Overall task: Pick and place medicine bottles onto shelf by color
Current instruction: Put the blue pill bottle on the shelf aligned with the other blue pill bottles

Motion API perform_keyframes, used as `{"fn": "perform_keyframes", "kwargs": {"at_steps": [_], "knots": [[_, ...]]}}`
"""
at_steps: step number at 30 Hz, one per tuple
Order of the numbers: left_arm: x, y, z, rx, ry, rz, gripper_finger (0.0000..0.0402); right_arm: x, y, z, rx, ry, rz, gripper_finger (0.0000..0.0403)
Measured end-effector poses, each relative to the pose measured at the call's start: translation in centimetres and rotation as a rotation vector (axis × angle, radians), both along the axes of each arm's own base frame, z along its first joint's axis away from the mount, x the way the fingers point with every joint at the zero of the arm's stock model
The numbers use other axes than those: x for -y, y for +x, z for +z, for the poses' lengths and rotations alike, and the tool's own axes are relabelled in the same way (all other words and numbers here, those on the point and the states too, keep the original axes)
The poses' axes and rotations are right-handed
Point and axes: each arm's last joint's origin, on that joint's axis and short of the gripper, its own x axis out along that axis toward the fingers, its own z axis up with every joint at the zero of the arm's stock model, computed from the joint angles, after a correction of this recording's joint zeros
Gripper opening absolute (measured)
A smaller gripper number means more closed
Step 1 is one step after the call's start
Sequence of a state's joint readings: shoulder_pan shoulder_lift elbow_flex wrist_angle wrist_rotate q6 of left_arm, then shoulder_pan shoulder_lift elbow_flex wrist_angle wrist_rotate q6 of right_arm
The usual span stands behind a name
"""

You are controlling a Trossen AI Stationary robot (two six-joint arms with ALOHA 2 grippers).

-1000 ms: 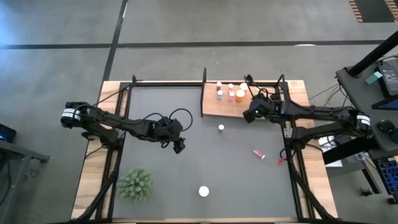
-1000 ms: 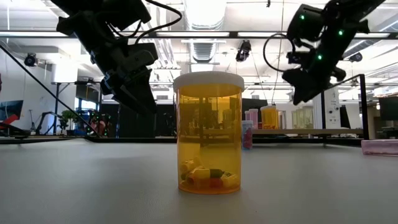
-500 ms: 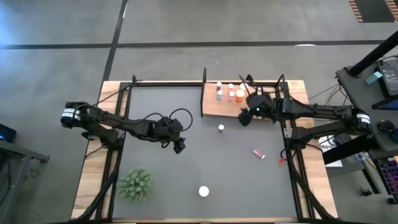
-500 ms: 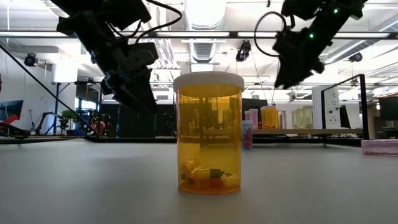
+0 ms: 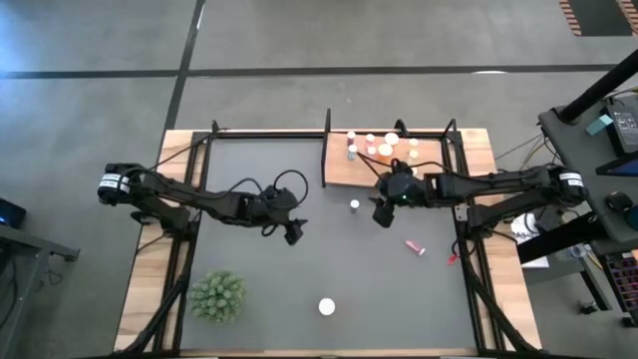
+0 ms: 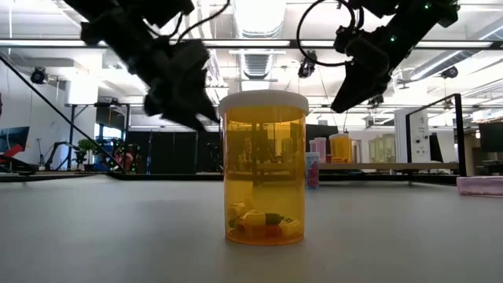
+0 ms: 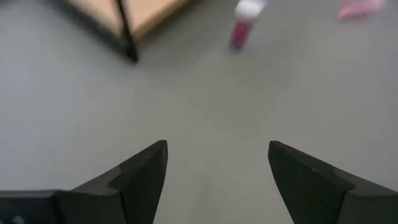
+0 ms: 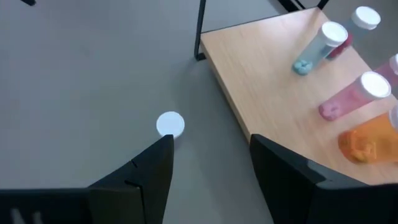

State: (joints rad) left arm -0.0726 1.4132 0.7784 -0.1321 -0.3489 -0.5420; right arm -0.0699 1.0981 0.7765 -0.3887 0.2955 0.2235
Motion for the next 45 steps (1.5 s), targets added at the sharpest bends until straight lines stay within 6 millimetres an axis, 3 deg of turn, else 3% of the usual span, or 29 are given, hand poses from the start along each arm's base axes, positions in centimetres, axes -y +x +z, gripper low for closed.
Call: {"fn": "perform_keyframes", "kwargs": {"at_steps": [6, 13, 21, 29, 34, 45], "knots": [[0.2, 2.4, 0.4, 0.181, 0.111, -0.094, 0.0263, 0.0, -0.6, 0.6, 0.02, 0.007, -0.008, 0.0203], [0.4, 6.0, -2.9, 0.277, 0.28, -0.195, 0.0263, -0.2, -1.5, 0.7, -0.002, 0.058, -0.048, 0.0203], [-1.0, 9.2, -4.6, 0.326, 0.433, 0.013, 0.0263, -0.2, -1.7, 0.5, -0.027, 0.076, -0.066, 0.0203], [-1.8, 12.0, -6.6, 0.297, 0.442, 0.023, 0.0263, -0.2, -1.7, 0.5, -0.023, 0.075, -0.066, 0.0203], [-1.8, 13.6, -6.9, 0.318, 0.441, 0.025, 0.0263, -0.2, -1.7, 0.5, -0.025, 0.075, -0.066, 0.0203], [-2.1, 14.9, -7.9, 0.308, 0.437, 0.036, 0.026, -0.3, -1.7, 0.4, -0.036, 0.075, -0.065, 0.0203]]}}
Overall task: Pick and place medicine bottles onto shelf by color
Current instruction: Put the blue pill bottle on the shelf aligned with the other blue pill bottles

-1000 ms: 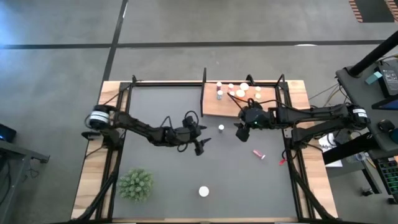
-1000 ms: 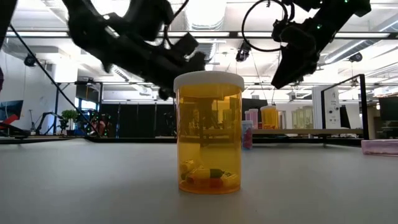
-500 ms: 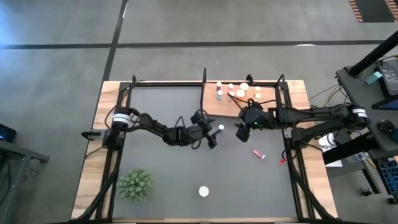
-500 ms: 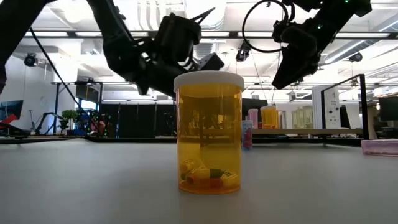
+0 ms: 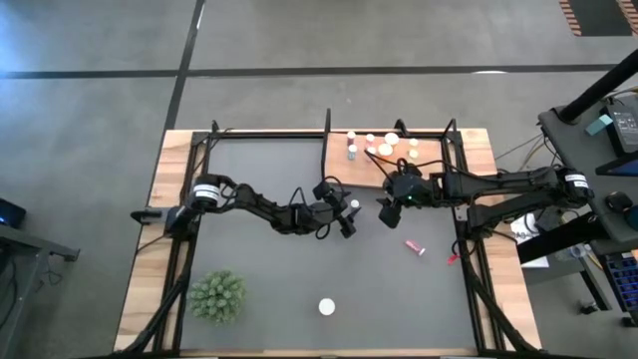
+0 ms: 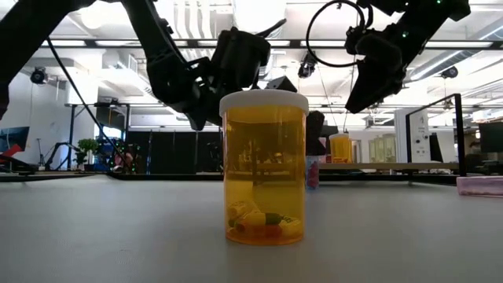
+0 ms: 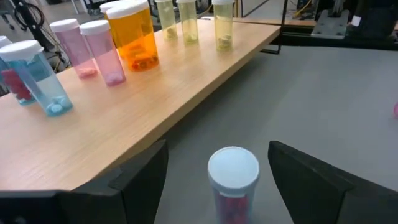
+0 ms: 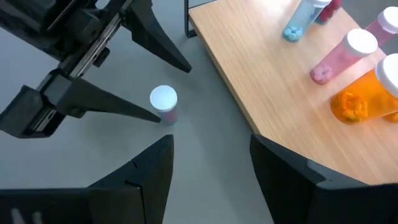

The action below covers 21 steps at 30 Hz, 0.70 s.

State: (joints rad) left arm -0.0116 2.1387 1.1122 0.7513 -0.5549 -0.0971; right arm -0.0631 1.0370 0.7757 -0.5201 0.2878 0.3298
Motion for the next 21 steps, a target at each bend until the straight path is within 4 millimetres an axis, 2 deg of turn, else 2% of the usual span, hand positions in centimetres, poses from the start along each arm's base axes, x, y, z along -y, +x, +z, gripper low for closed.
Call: {"fn": "perform_keyframes", "kwargs": {"at_steps": [12, 21], "knots": [[-0.18, -0.14, -0.25, -0.016, -0.003, -0.003, 0.0204, 0.0, 0.01, 0.0, -0.004, -0.008, 0.011, 0.0203], [-0.12, -0.08, -0.28, -0.017, -0.017, -0.041, 0.0198, 0.0, 0.01, 0.01, -0.004, -0.009, 0.011, 0.0203]]}}
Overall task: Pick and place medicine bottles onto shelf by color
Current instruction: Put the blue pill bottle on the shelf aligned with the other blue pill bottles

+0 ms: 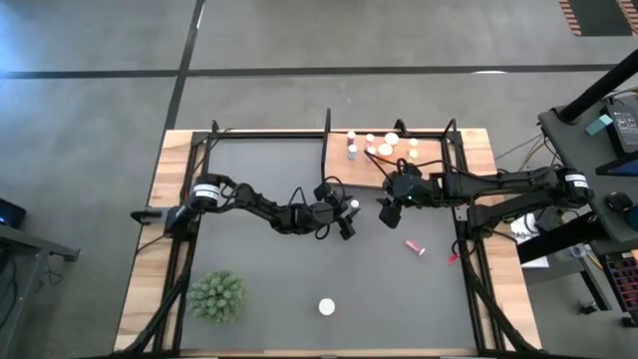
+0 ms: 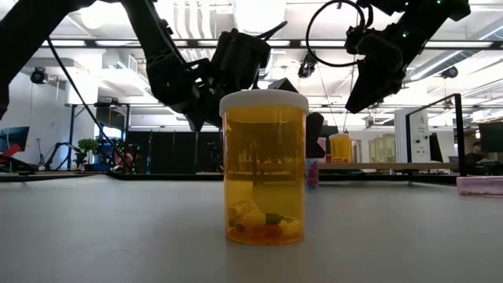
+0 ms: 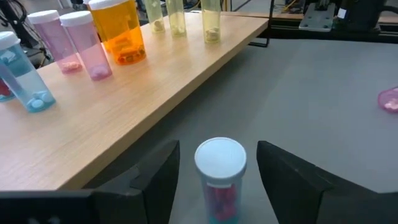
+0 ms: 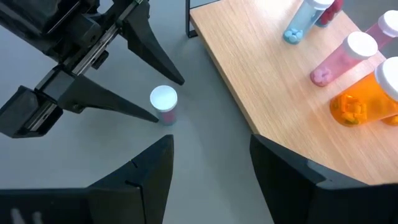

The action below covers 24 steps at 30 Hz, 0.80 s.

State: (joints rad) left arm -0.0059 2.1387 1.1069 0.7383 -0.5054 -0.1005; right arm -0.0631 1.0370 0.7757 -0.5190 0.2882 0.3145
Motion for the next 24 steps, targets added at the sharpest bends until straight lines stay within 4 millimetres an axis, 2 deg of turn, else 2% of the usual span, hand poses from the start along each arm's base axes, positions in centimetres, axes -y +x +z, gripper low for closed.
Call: {"fn": "perform_keyframes", "kwargs": {"at_steps": [16, 24], "knots": [[0.03, 0.02, -0.08, -0.018, -0.004, -0.013, 0.0195, 0.0, 0.0, 0.0, 0.0, 0.0, 0.0, 0.0203], [0.04, -0.01, -0.12, -0.02, -0.003, -0.015, 0.0143, 0.0, 0.0, 0.0, 0.0, 0.0, 0.001, 0.0203]]}}
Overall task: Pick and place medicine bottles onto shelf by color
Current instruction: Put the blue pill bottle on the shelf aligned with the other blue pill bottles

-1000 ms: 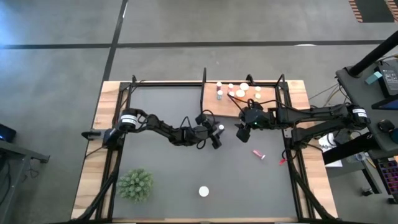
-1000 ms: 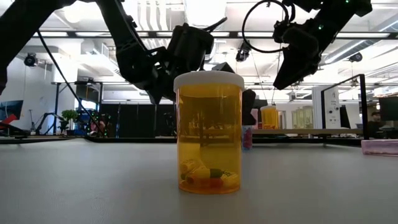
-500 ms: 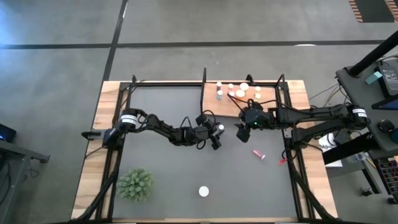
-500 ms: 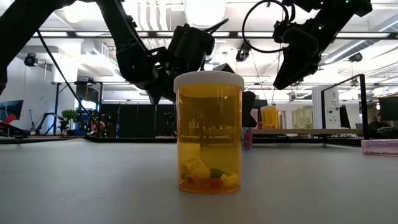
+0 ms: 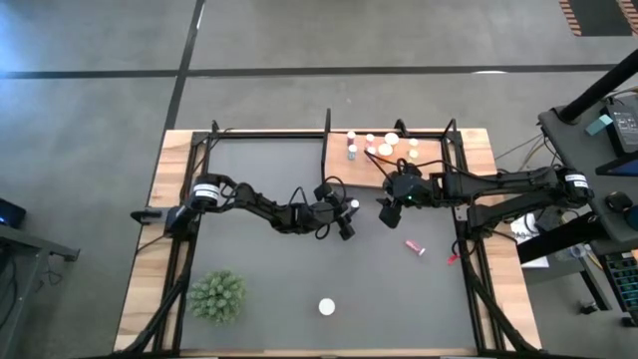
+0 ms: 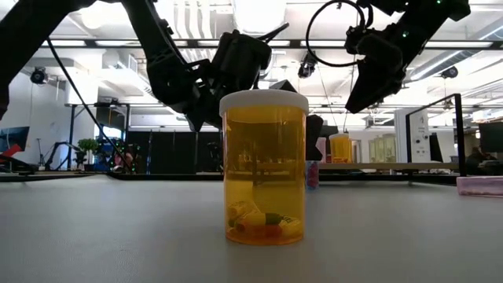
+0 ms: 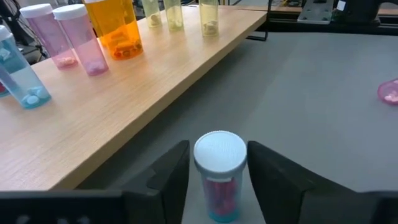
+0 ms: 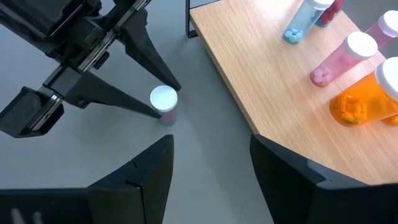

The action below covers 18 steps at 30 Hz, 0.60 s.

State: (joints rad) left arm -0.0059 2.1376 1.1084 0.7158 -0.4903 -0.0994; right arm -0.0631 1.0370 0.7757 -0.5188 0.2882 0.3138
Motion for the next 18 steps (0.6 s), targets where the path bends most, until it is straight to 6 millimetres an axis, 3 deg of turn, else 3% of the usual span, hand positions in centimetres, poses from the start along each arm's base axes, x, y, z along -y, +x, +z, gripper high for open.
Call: {"fn": "perform_keyframes", "kwargs": {"at_steps": [6, 11, 18], "knots": [[0.0, 0.2, 0.3, 0.013, 0.0, -0.001, 0.0124, 0.0, 0.0, 0.0, 0.0, 0.0, 0.0, 0.0203], [0.0, 0.7, 2.2, 0.081, 0.002, 0.004, 0.0123, 0.0, 0.0, 0.0, -0.004, -0.006, 0.008, 0.0203], [-1.4, 1.1, 4.7, 0.152, 0.062, 0.264, 0.0123, 0.0, 0.0, 0.0, -0.009, -0.012, 0.015, 0.0203]]}}
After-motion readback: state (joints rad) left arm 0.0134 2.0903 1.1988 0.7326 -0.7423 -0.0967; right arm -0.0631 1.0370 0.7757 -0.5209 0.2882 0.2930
